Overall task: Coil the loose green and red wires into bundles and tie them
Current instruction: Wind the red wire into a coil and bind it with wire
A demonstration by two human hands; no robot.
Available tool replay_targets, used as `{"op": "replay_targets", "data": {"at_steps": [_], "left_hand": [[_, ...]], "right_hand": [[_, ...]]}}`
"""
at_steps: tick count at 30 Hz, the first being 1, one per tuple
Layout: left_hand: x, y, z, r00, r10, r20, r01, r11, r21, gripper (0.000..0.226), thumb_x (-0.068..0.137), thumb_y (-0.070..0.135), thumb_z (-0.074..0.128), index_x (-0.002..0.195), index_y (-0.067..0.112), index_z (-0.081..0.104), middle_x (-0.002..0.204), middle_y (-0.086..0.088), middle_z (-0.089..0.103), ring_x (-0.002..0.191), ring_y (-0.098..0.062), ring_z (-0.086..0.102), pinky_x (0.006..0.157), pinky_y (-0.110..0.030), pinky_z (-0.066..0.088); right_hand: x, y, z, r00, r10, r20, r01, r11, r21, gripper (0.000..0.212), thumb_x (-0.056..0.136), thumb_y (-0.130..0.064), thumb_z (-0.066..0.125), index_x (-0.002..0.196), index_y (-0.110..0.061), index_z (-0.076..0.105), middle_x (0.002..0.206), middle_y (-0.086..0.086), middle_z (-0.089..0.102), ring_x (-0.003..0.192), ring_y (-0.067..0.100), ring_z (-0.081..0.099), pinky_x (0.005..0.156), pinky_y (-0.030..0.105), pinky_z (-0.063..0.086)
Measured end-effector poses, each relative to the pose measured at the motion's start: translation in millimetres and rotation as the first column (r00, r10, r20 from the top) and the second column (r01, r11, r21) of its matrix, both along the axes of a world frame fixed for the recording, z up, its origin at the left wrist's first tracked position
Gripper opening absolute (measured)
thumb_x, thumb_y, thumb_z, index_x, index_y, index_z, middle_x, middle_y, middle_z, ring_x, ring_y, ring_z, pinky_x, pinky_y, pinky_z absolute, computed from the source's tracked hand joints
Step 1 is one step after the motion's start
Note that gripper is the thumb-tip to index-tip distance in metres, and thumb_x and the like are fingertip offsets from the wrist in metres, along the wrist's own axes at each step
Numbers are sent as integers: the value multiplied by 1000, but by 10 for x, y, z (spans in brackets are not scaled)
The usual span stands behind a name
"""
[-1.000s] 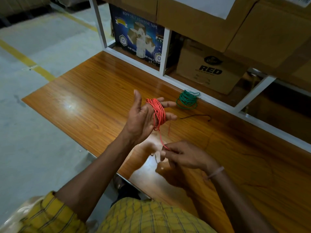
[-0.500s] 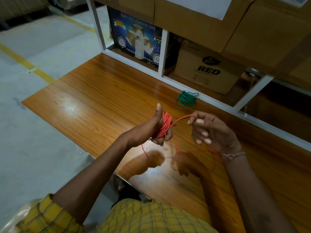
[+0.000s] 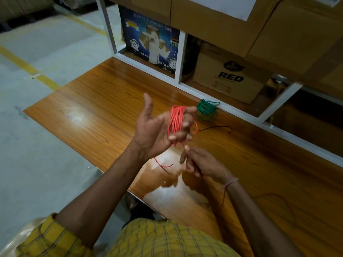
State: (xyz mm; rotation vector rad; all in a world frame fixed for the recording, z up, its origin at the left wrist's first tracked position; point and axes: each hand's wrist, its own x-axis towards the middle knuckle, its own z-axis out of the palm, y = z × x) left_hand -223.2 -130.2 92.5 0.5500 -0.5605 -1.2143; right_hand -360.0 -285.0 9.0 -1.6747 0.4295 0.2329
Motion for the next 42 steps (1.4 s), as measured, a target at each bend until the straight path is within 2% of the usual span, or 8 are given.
{"op": "replay_targets", "data": {"at_steps": [4,8,14,22,28,34,38,42], "left_hand": [[170,-47,-29,972,234,-4,-234,971,56,123,87,92,5,160,-4,26,137,-24,64,99,-32,74,118,-53,43],[228,-111,-197,953,287,101,-300,941,158,113,88,89,6,162,4,16,152,-29,56,130,-57,59,124,-54,39],[125,-113,-427,887,88,453,-297,861,413,122,78,98,21,162,9,22,133,-22,69,107,-46,73,116,-55,48],[-93,-7,-321,841,-217,495,2,917,399,122,78,98,19,141,-4,40,95,-24,53,61,-26,37,61,-36,39],[-144,78,-123,905,-312,290,249,940,235,125,83,85,-8,140,-12,44,81,-14,42,53,-26,23,67,-37,45],[-93,26,-40,976,-164,143,152,984,88,125,79,94,3,147,-3,43,88,-16,49,57,-18,48,66,-47,23],[-50,-33,-123,999,-17,51,14,998,57,126,82,93,7,154,-7,34,114,-29,59,91,-37,71,90,-46,57],[-25,-69,-238,988,110,109,-124,985,122,122,85,88,-1,157,-7,27,134,-38,56,114,-48,70,105,-46,55]], "right_hand": [[-169,182,62,987,140,-76,-132,986,104,48,112,-43,43,105,-2,65,62,15,56,41,23,49,43,27,40],[-235,157,305,963,270,-14,-263,949,176,34,112,-34,47,114,-4,63,66,22,58,46,25,54,47,29,45],[-299,-195,730,924,269,272,-308,945,112,16,103,-14,61,110,-1,67,61,6,55,46,16,48,47,29,42],[12,-735,766,880,-322,349,6,742,671,29,111,-21,40,102,-6,64,51,-11,42,37,3,25,40,20,25],[232,-738,422,934,-313,169,259,924,281,27,110,-30,51,97,-11,65,56,-4,35,39,5,25,38,22,17],[149,-210,132,986,-163,38,160,985,63,31,110,-31,52,85,-16,63,64,7,42,39,8,28,37,21,18],[-45,55,157,998,45,-49,-46,999,-23,43,112,-40,46,90,-10,68,58,0,49,41,12,38,40,24,31],[-206,169,387,965,259,-41,-257,965,42,38,111,-36,51,102,-4,68,63,12,59,45,22,54,49,28,45]]}}
